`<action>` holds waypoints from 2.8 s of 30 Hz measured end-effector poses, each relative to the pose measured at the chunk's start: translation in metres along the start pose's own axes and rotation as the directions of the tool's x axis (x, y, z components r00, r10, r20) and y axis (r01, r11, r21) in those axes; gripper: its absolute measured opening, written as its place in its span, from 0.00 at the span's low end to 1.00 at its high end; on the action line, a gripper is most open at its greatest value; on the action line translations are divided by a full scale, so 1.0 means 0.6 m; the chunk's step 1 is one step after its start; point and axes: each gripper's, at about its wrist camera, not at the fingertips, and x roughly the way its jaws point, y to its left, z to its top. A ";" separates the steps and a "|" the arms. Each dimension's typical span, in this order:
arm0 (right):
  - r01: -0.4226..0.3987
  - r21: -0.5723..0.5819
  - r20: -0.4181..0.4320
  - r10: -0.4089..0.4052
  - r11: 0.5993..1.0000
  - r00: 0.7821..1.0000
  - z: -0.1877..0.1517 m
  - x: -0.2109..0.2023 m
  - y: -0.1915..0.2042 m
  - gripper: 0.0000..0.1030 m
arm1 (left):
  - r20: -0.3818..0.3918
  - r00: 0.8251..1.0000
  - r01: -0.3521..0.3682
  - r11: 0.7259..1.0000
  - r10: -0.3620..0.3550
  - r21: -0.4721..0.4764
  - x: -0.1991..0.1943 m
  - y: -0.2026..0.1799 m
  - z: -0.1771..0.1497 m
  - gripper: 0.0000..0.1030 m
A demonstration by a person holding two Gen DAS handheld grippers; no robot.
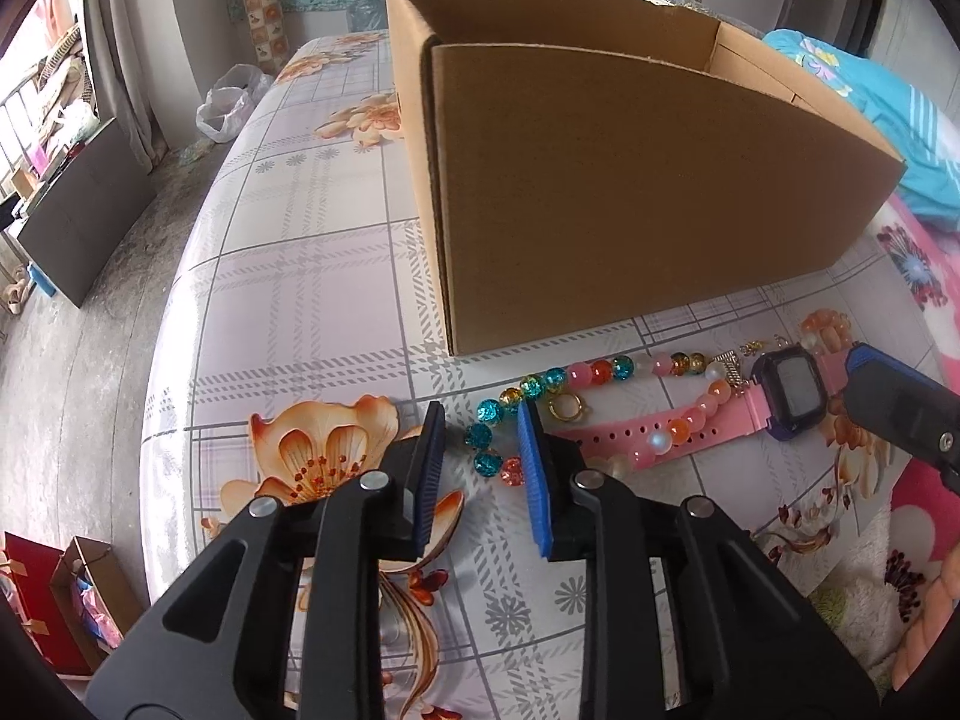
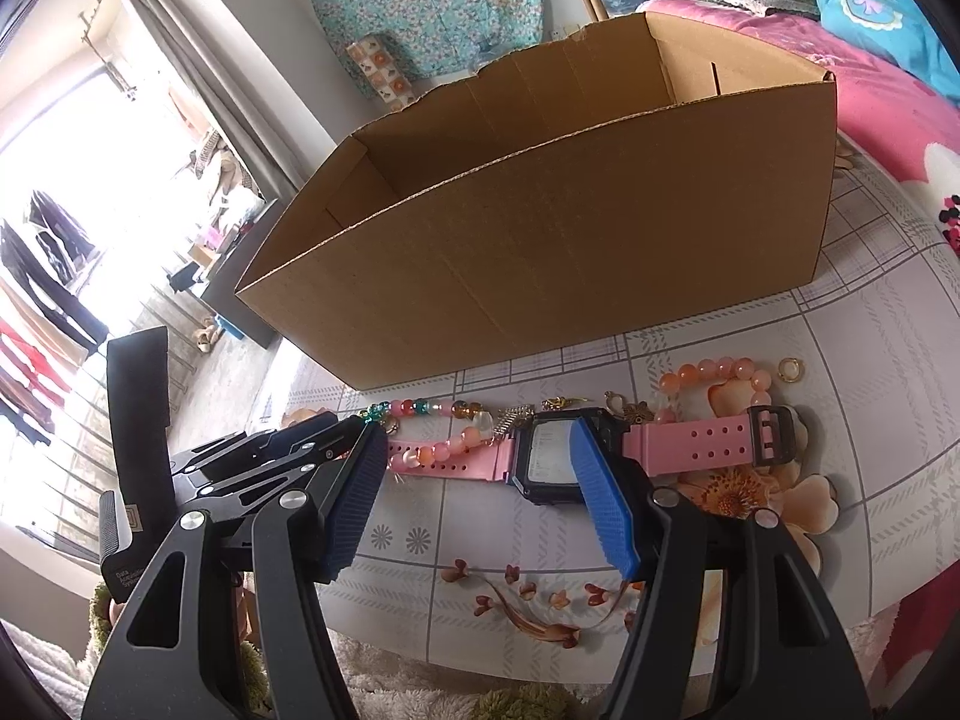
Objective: Organize jewelry
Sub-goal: 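Lower the left gripper onto the multicolour bead bracelet and close it, then lift the bead bracelet with the left gripper and carry it into the box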
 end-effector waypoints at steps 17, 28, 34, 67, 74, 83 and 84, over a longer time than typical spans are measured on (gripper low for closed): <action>0.004 0.012 0.031 -0.004 1.000 1.000 -0.023 -0.035 -0.022 0.60 | 0.100 0.984 0.144 0.988 -0.150 0.059 -0.098 -0.061 -0.023 0.08; -0.036 -0.062 -0.016 0.035 0.997 0.999 -0.016 -0.003 0.022 0.52 | -0.034 0.994 0.099 0.994 -0.101 -0.050 -0.055 0.001 -0.097 0.08; -0.040 -0.113 -0.040 0.036 0.993 0.999 -0.008 0.022 0.047 0.44 | -0.025 0.994 0.102 0.993 -0.103 -0.052 -0.051 0.015 -0.100 0.08; 0.036 -0.305 -0.119 -0.075 0.952 0.990 0.027 0.122 0.124 0.09 | 0.041 0.996 0.076 0.995 -0.074 -0.059 -0.058 0.009 -0.085 0.08; -0.034 -0.283 0.006 0.037 0.958 0.999 0.062 0.022 0.135 0.09 | 0.224 0.963 0.156 0.988 -0.149 -0.012 -0.158 0.001 -0.042 0.08; -0.063 -0.380 0.179 0.140 0.923 0.974 0.188 -0.086 0.158 0.09 | 0.370 0.916 0.121 0.985 -0.158 0.121 -0.219 -0.045 0.112 0.08; -0.071 -0.380 0.164 0.143 0.922 0.976 0.213 -0.076 0.152 0.09 | 0.348 0.924 0.124 0.986 -0.156 0.114 -0.204 -0.048 0.136 0.08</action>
